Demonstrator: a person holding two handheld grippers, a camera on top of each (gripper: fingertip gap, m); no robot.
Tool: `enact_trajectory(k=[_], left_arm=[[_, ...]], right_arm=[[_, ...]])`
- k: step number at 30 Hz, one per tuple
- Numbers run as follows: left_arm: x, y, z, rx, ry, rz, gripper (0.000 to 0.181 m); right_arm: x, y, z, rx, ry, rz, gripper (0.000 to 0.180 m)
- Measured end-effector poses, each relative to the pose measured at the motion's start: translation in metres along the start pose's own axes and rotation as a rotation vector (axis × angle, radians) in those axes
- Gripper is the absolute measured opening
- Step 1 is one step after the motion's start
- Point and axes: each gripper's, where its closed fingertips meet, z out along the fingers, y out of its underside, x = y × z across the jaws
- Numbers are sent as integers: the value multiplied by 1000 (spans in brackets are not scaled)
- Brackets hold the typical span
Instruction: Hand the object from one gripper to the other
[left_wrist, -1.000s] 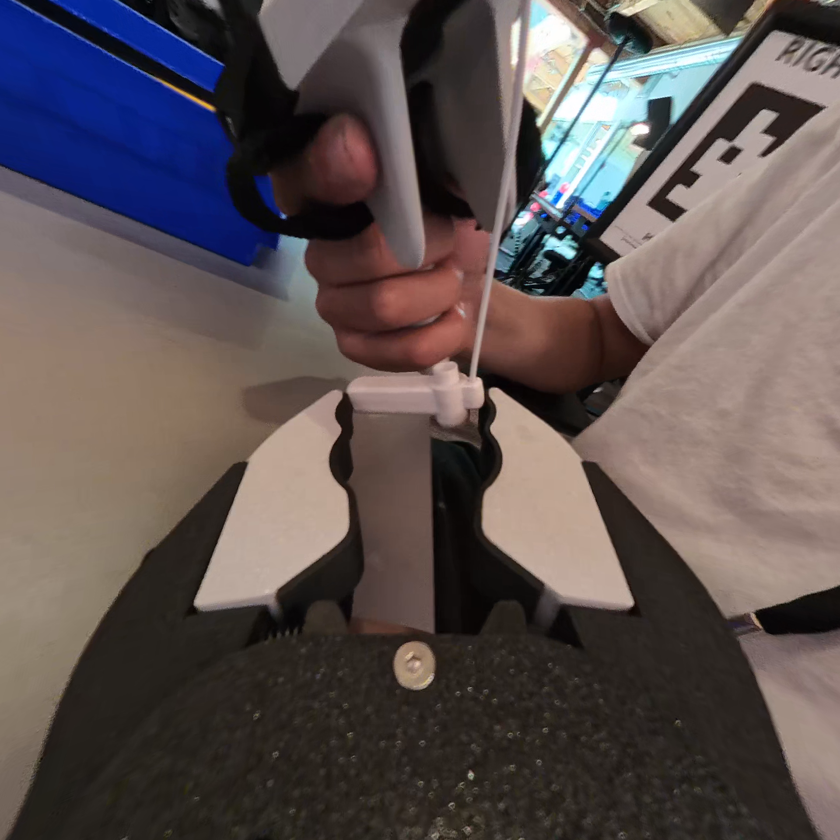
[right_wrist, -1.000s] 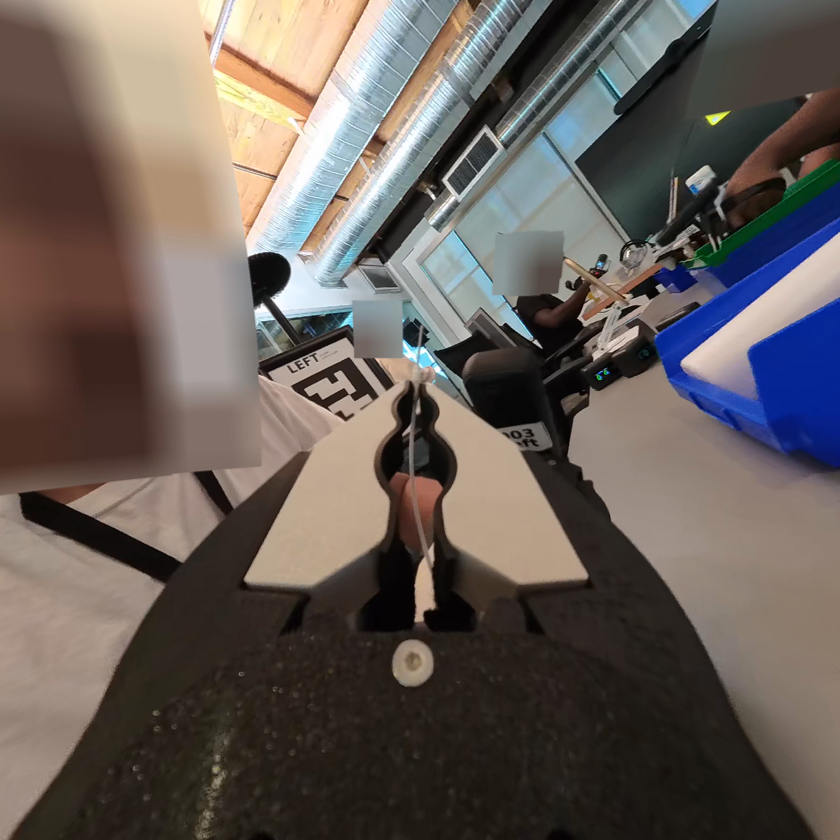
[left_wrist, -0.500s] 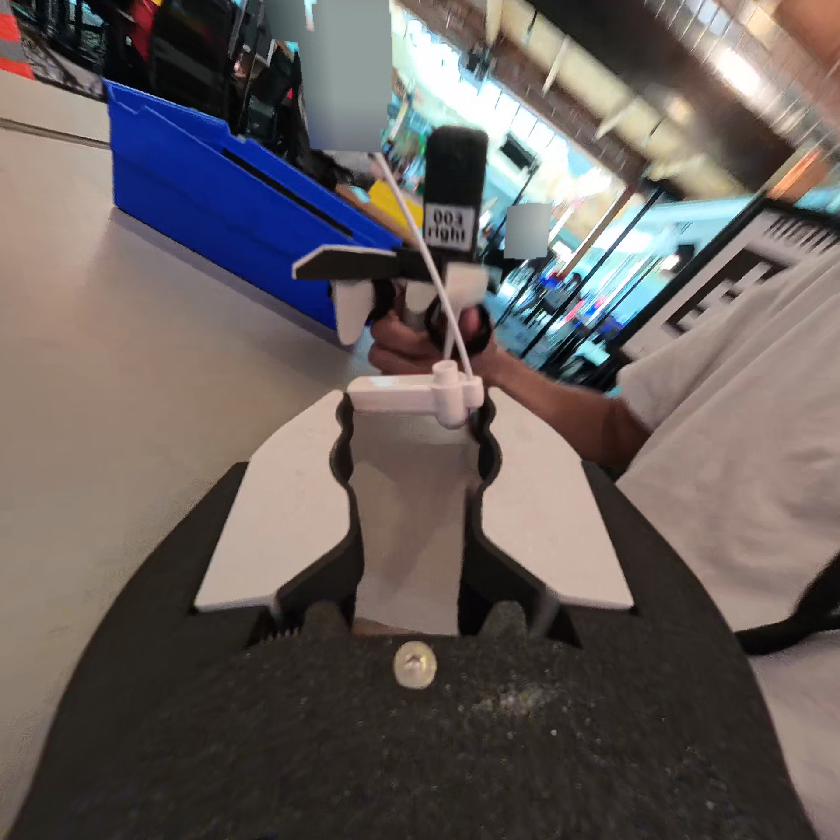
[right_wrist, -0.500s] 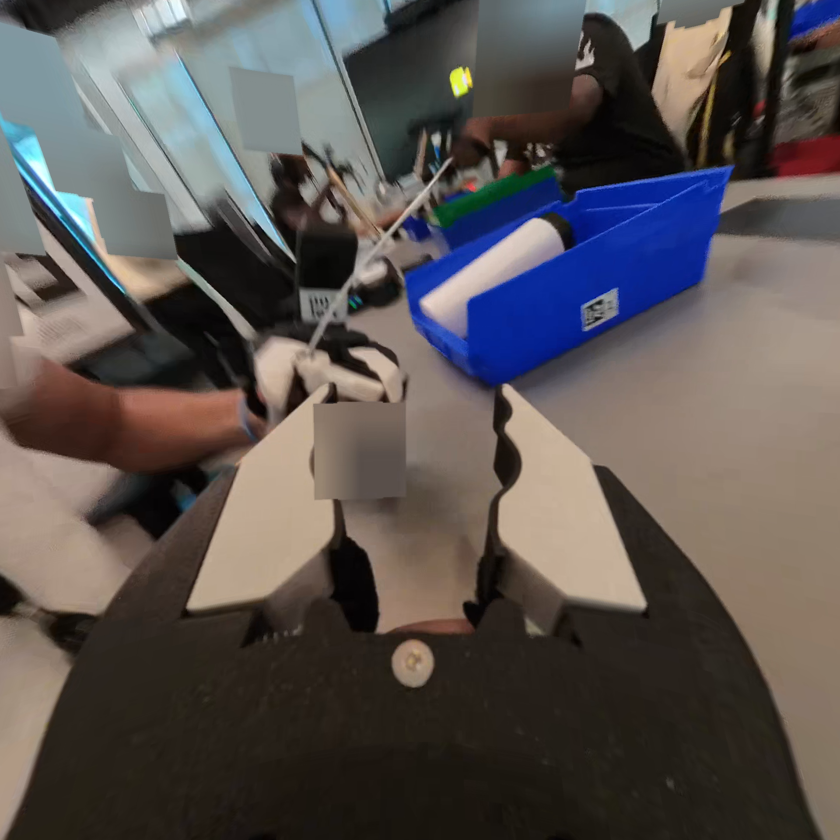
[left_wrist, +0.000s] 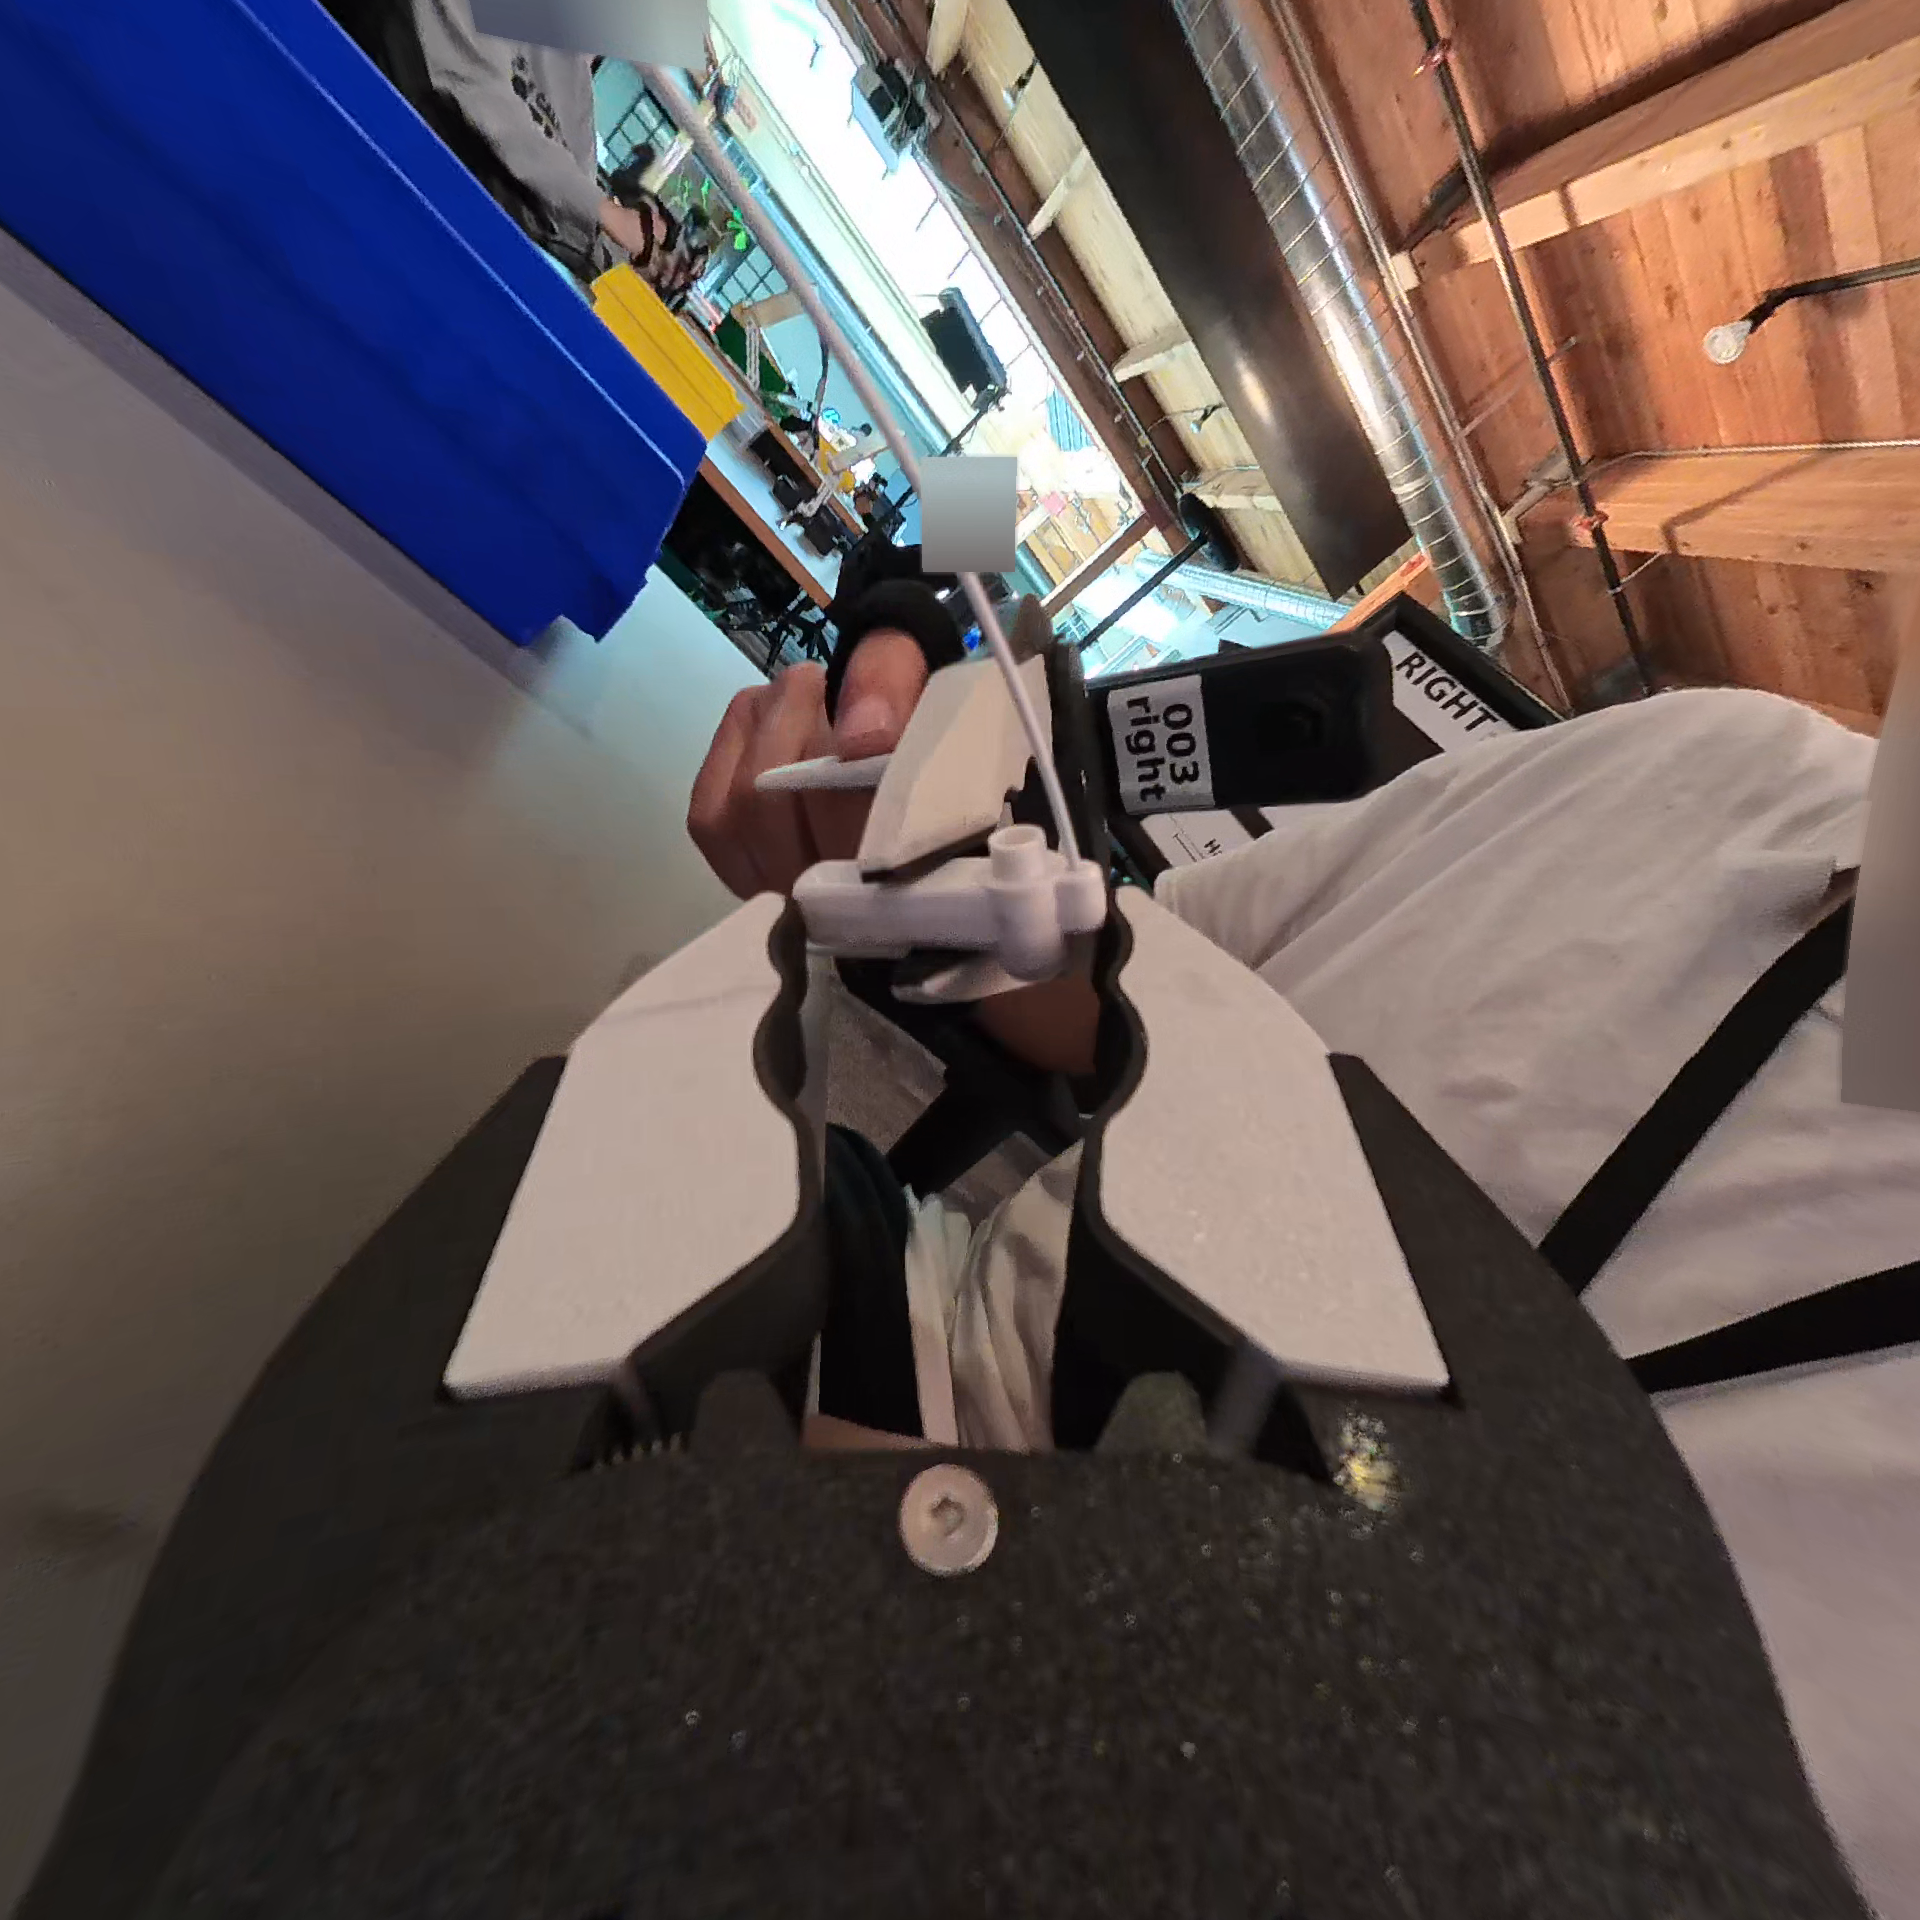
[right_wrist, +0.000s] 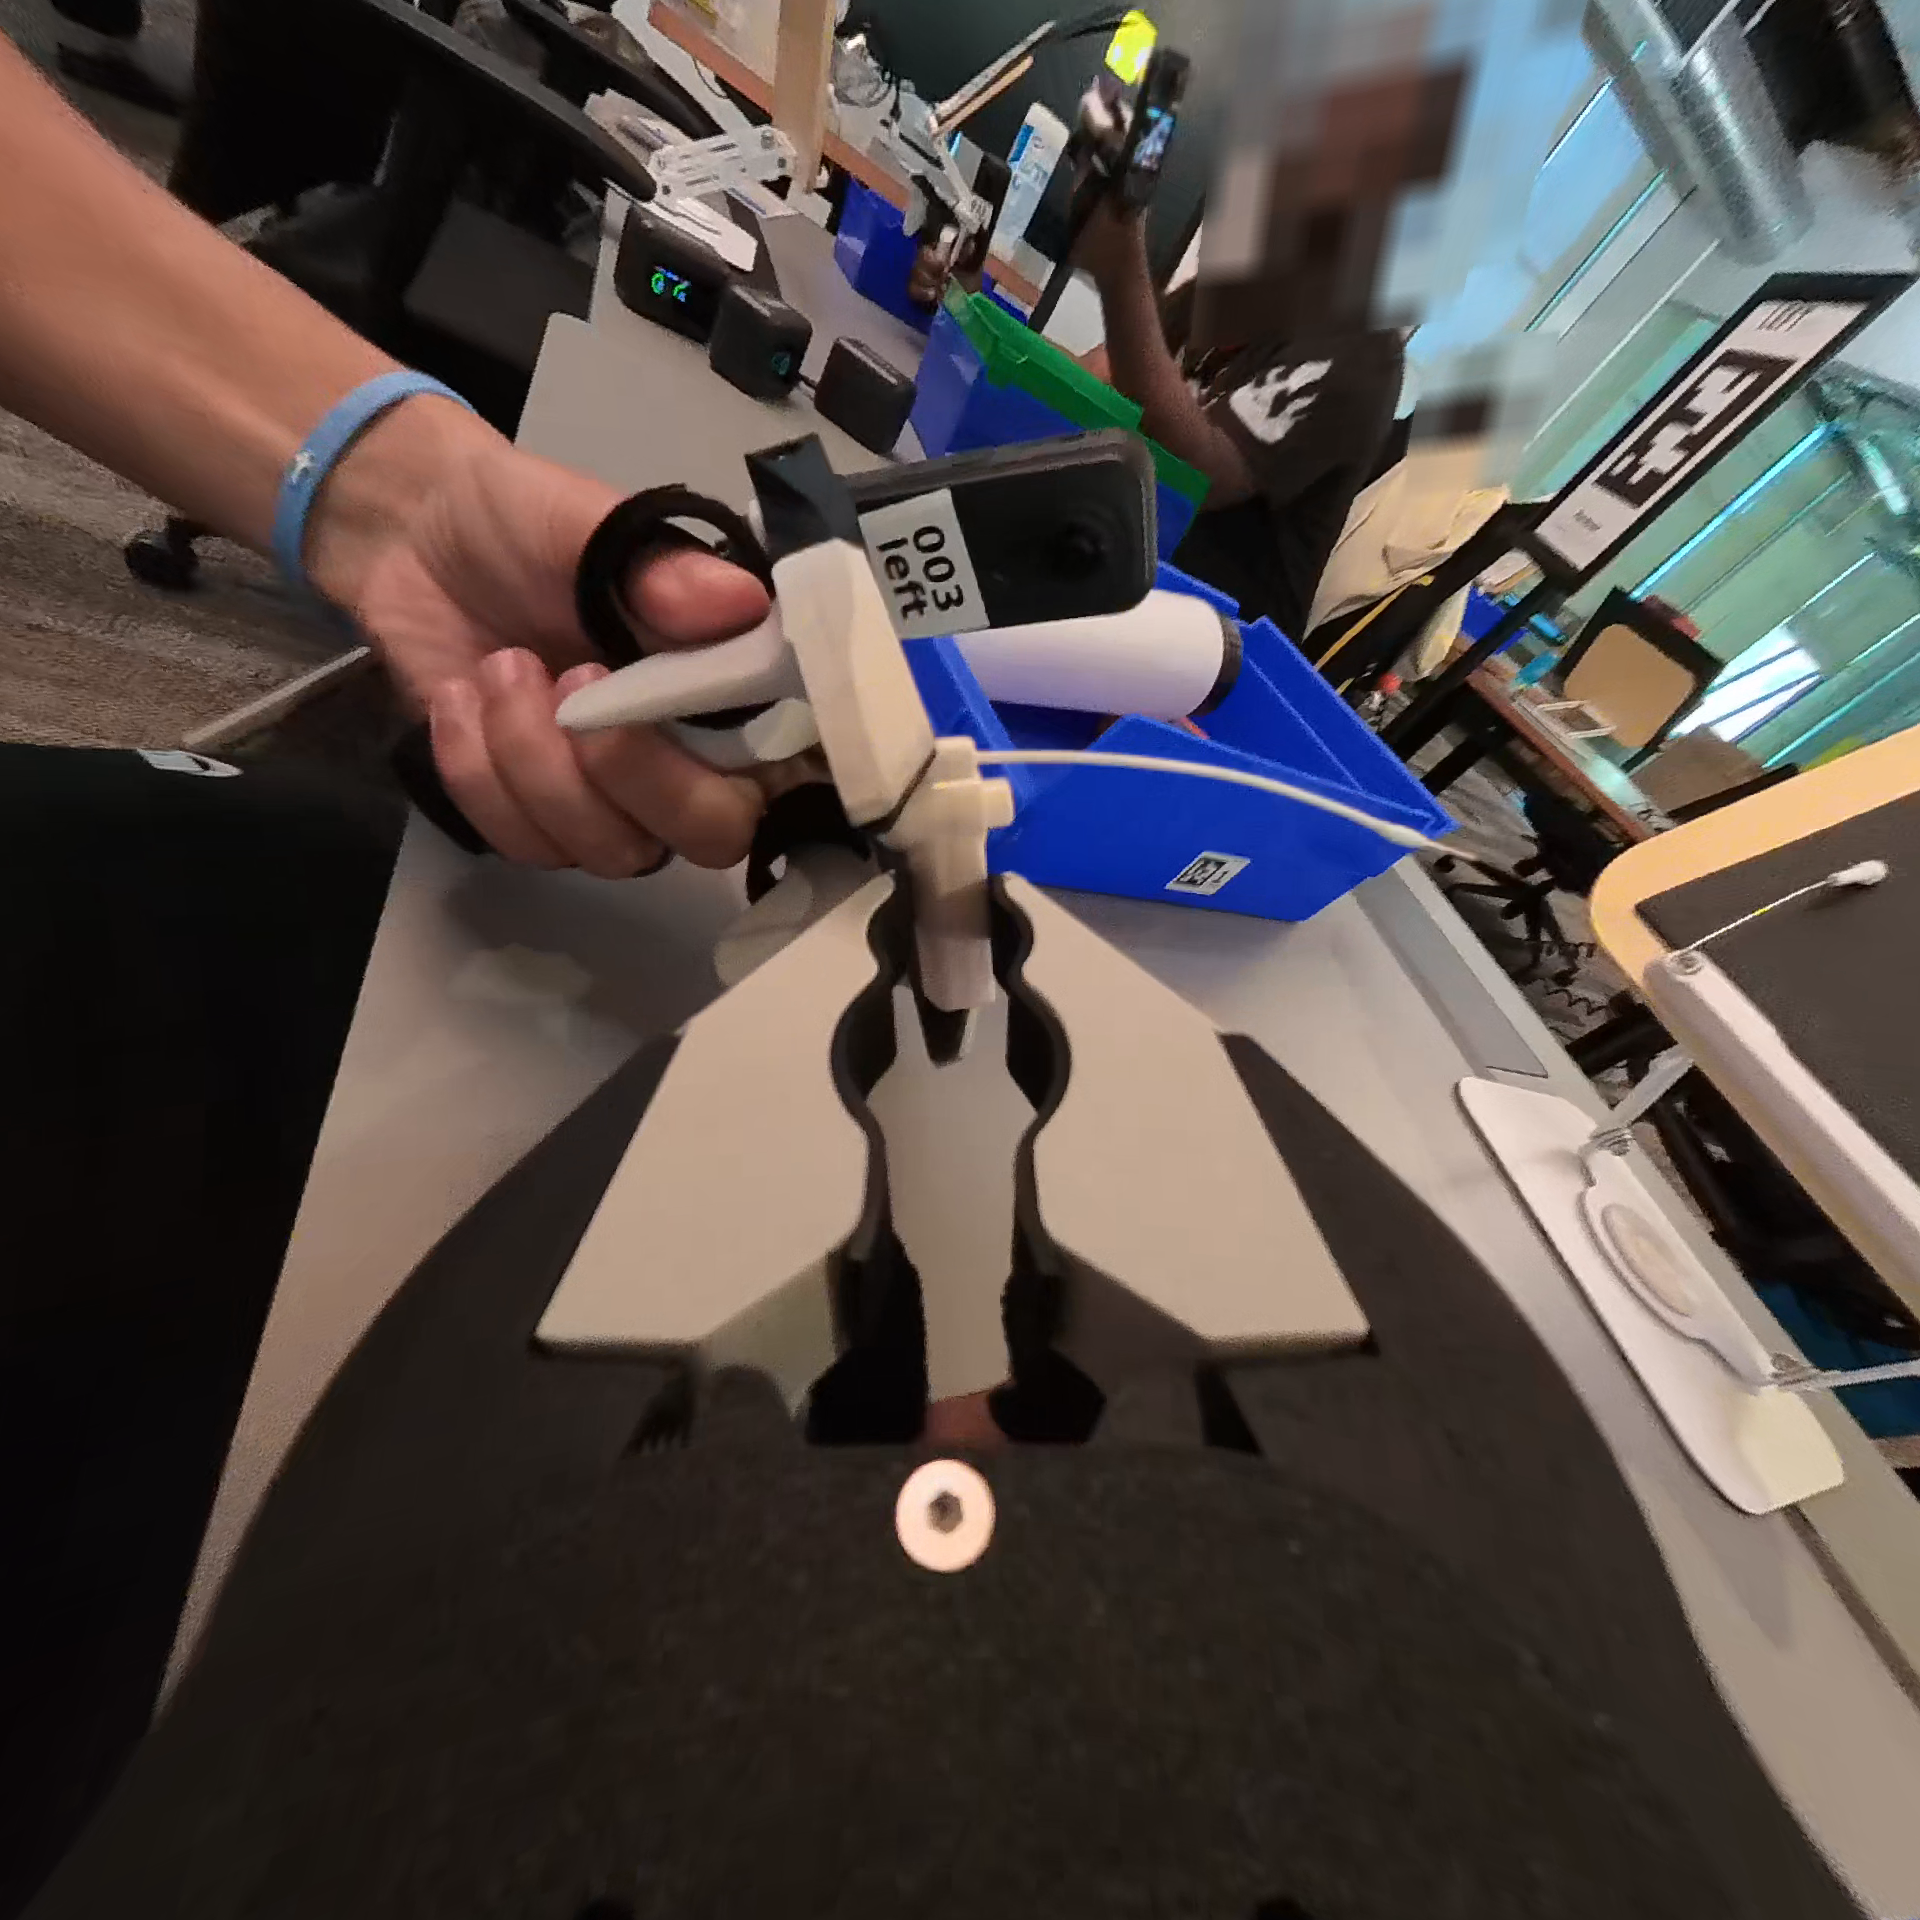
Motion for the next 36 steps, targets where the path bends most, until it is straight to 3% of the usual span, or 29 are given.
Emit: enact_trajectory(k=[6,13,16,19,25,29,32,36], left_arm=[[-26,3,-8,-60,-237,187,46],[-64,-9,-29,-89,-674,482,41],[-67,-6,-24,-85,-668,425,37],[-67,-3,-22,-92,-634,400,14],[-65,-4,-27,-80,-610,369,13],[-49,-26,-39,60,-498,334,13],[-26,-43,-48,192,-312,257,13],[-9,-42,-43,210,-153,190,13]], right_arm=[[4,22,4,-123,-13,14,13],[27,82,4,-586,152,-199,13],[17,75,10,-618,186,-304,13],[10,67,15,-611,197,-318,13],[8,66,16,-525,194,-269,21],[11,64,12,-416,116,53,53],[16,40,7,-191,-28,460,54],[18,-3,-4,132,-408,1125,52]])
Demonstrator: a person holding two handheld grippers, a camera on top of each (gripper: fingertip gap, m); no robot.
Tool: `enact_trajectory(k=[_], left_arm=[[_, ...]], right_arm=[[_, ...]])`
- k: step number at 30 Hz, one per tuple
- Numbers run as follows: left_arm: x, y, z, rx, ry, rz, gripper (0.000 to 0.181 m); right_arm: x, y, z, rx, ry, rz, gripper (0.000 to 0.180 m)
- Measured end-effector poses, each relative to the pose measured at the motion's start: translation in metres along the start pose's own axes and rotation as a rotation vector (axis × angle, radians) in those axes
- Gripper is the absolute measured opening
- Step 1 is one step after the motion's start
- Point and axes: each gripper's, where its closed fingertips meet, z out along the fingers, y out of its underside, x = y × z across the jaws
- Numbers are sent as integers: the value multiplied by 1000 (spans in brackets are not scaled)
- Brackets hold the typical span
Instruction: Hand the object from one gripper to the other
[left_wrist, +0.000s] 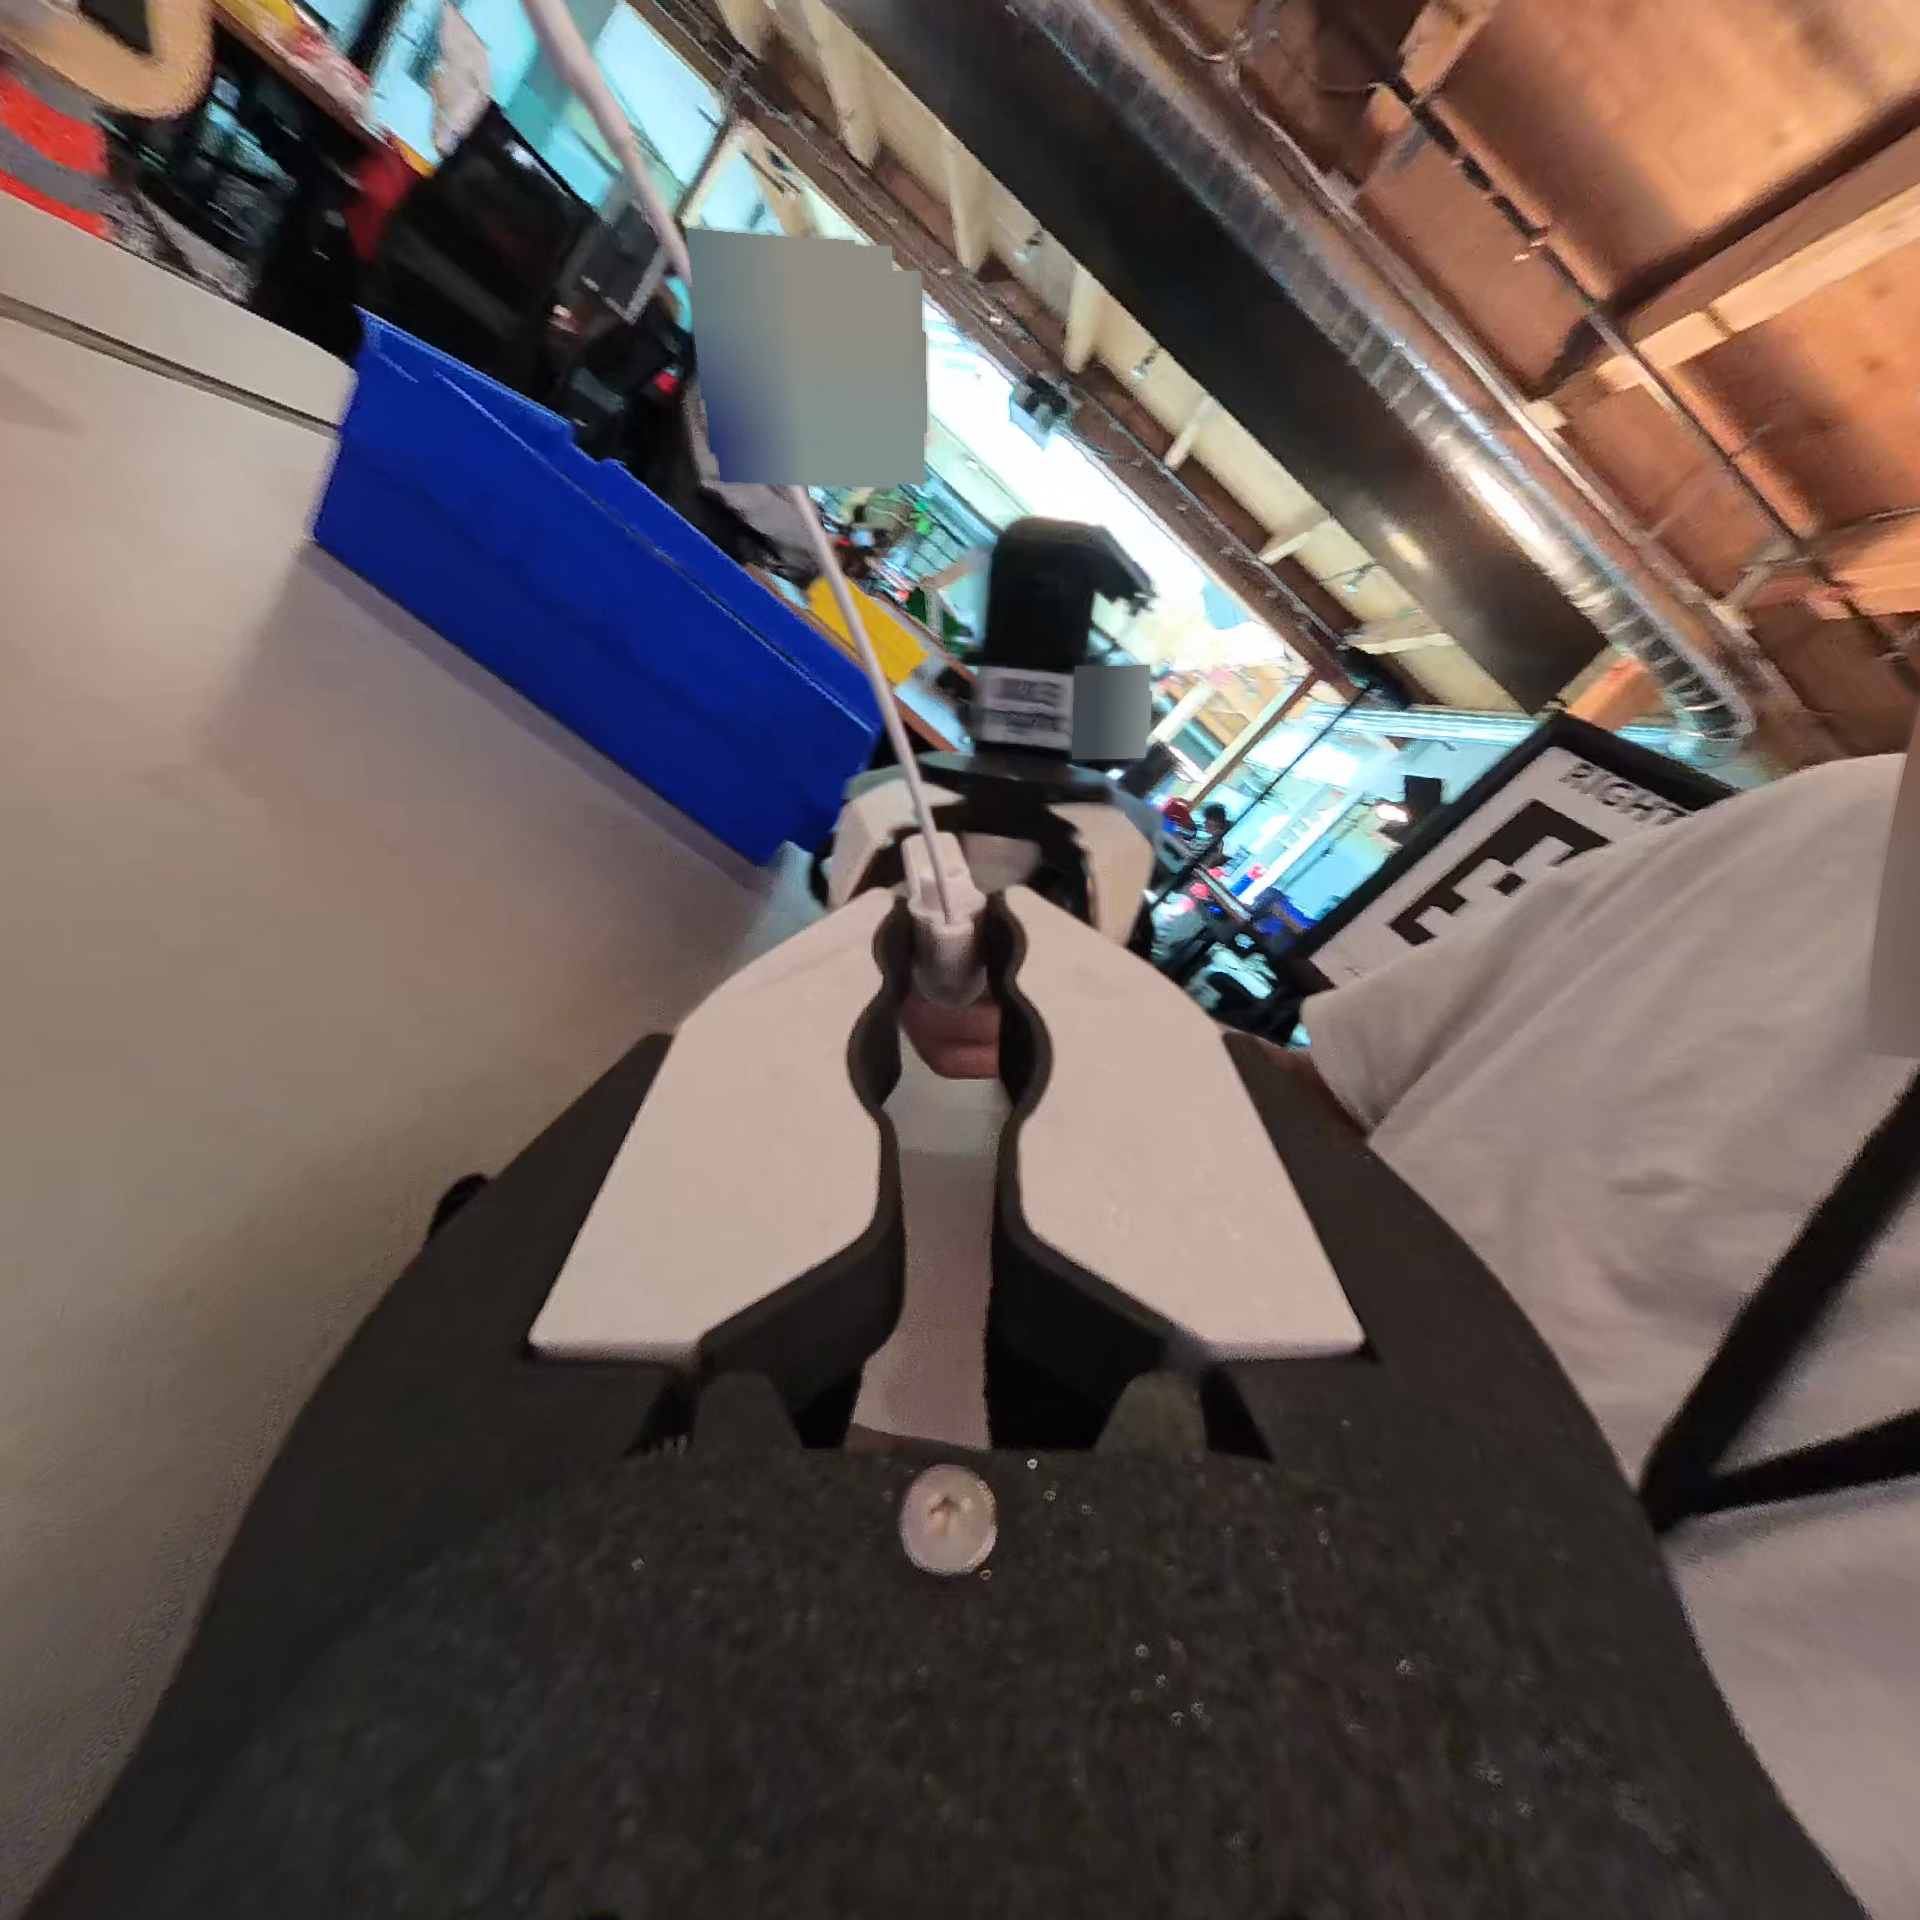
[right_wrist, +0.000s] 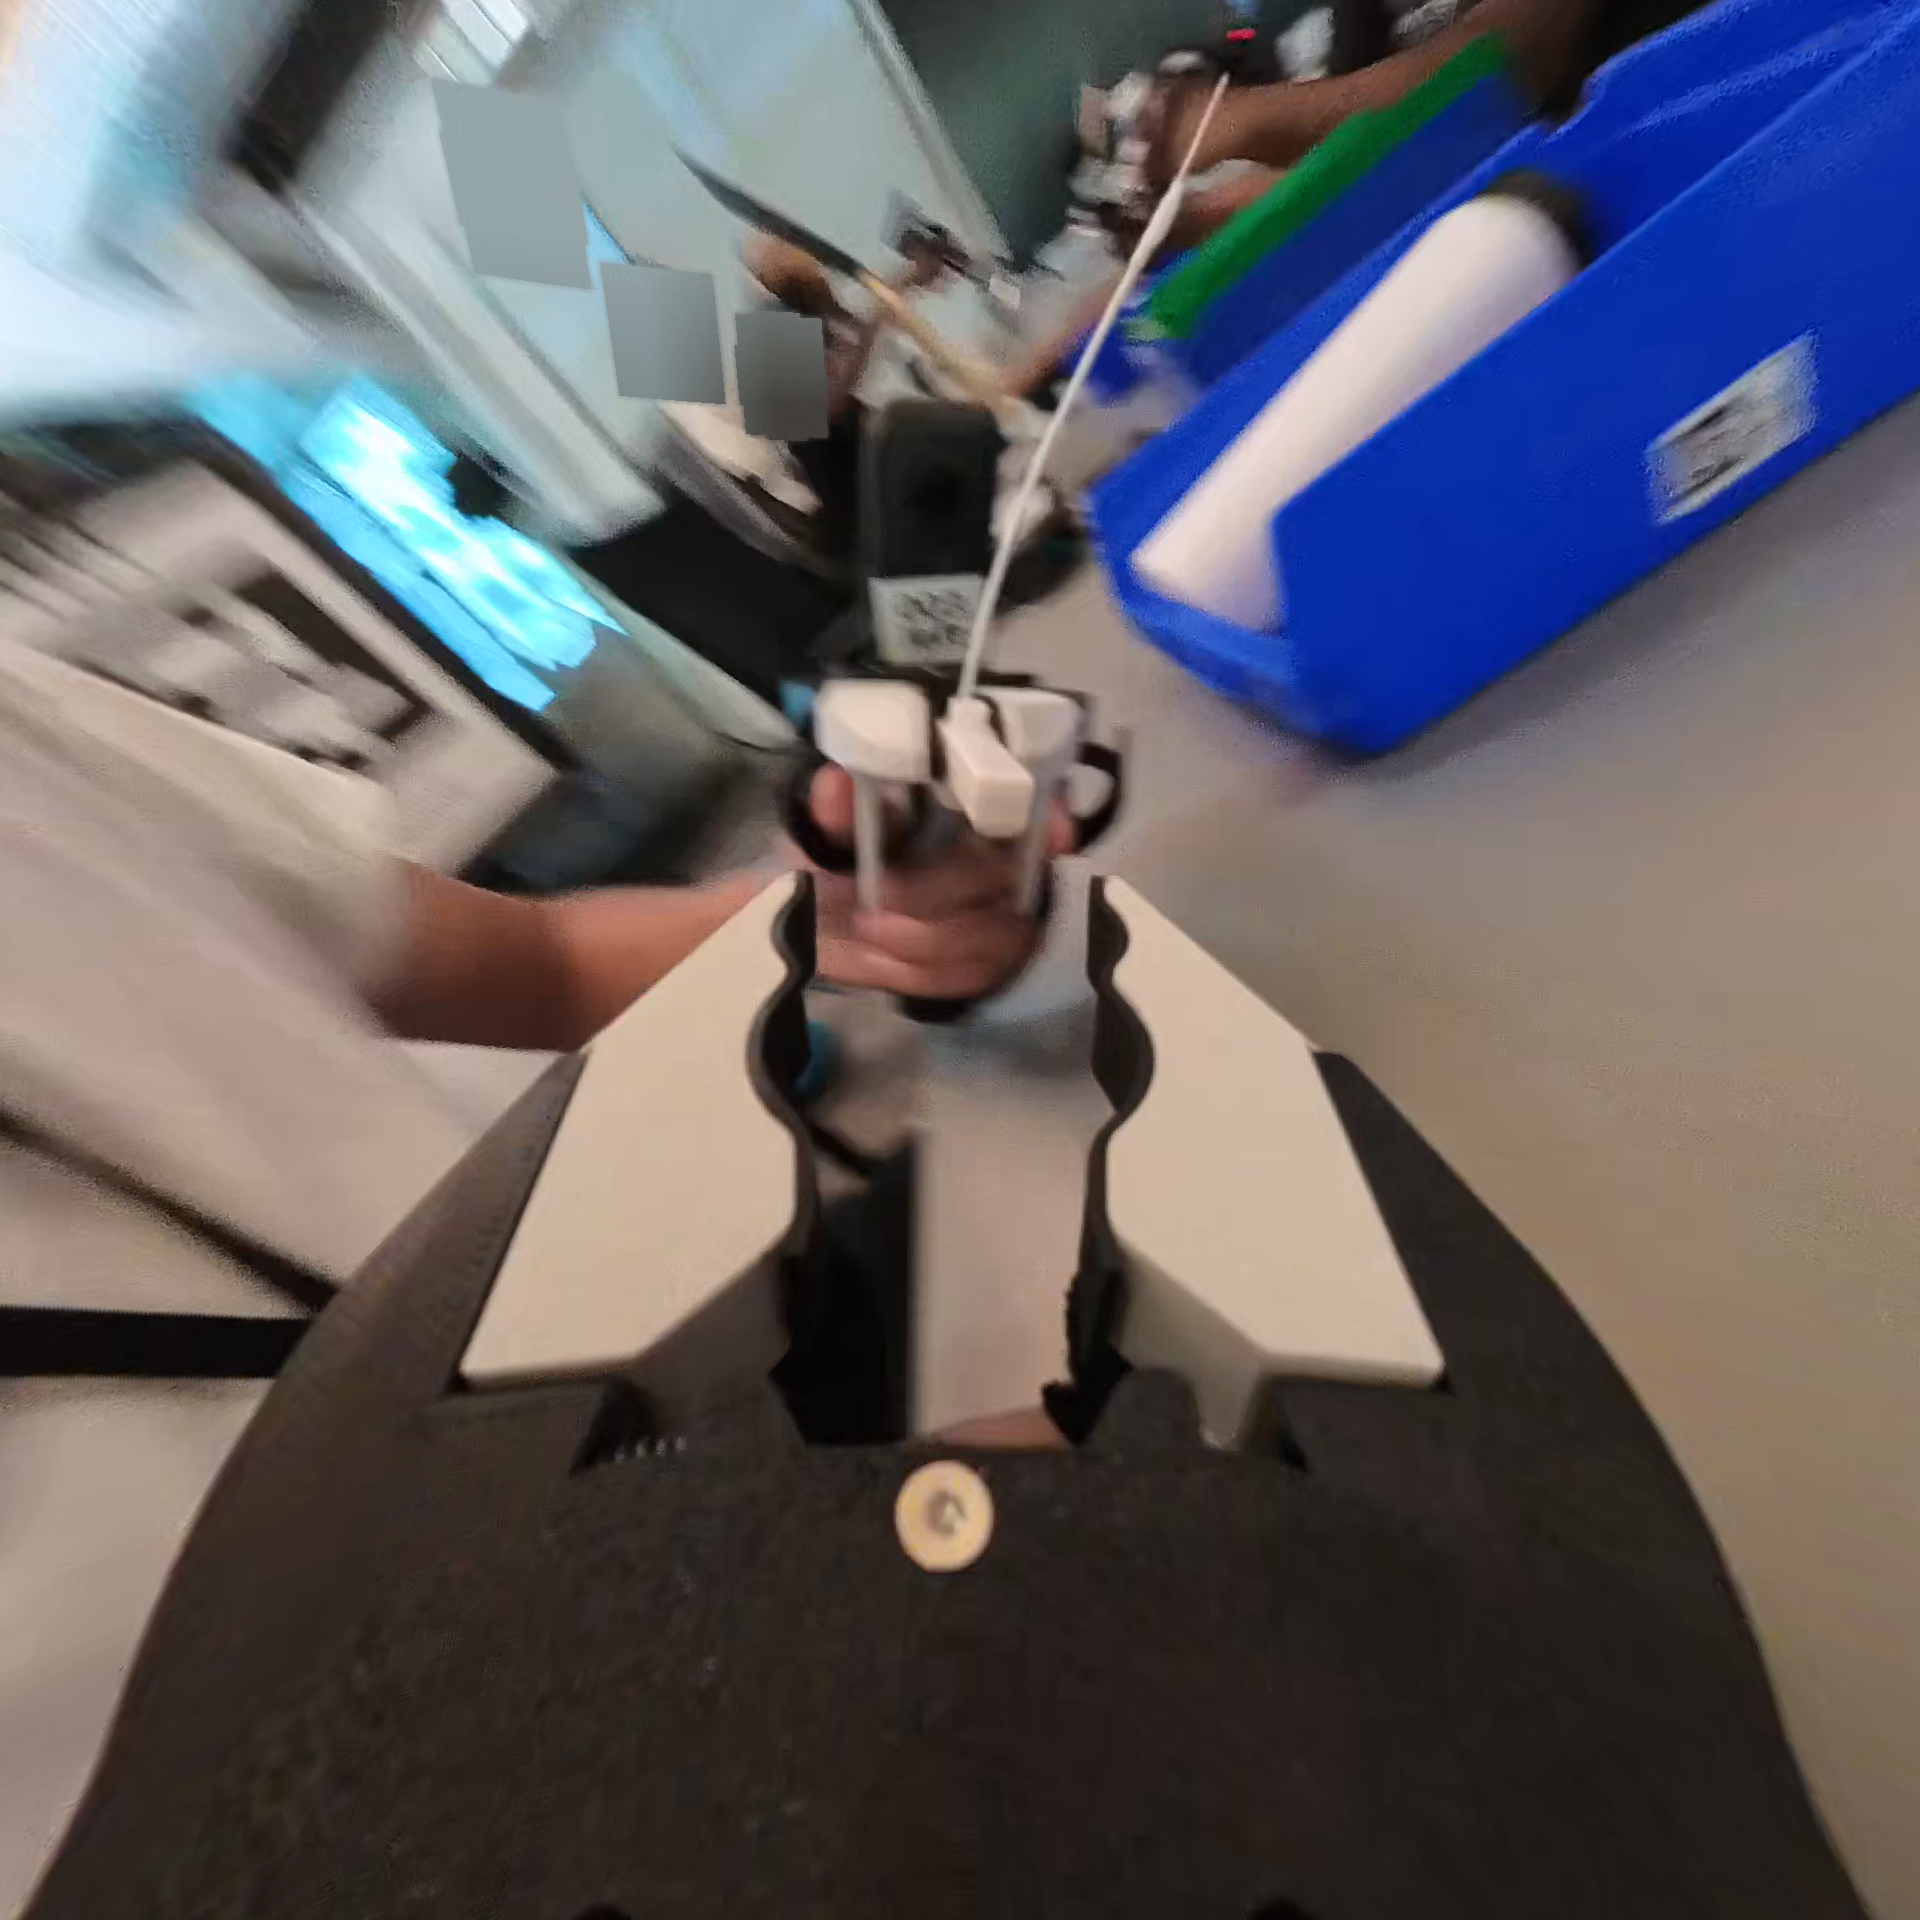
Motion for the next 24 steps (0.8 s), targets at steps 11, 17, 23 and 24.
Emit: enact_trajectory(k=[11,17,23,24], left_arm=[[6,15,18,-34,28,-24,13],[-7,19,13,-83,-69,67,16],[-54,20,-6,-182,-460,345,50],[-58,24,-5,-202,-486,335,55]], right_arm=[[0,3,7,50,-110,181,11],[12,8,7,18,-37,165,11],[76,20,-19,-198,546,-308,11],[80,17,-22,-239,629,-440,11]])
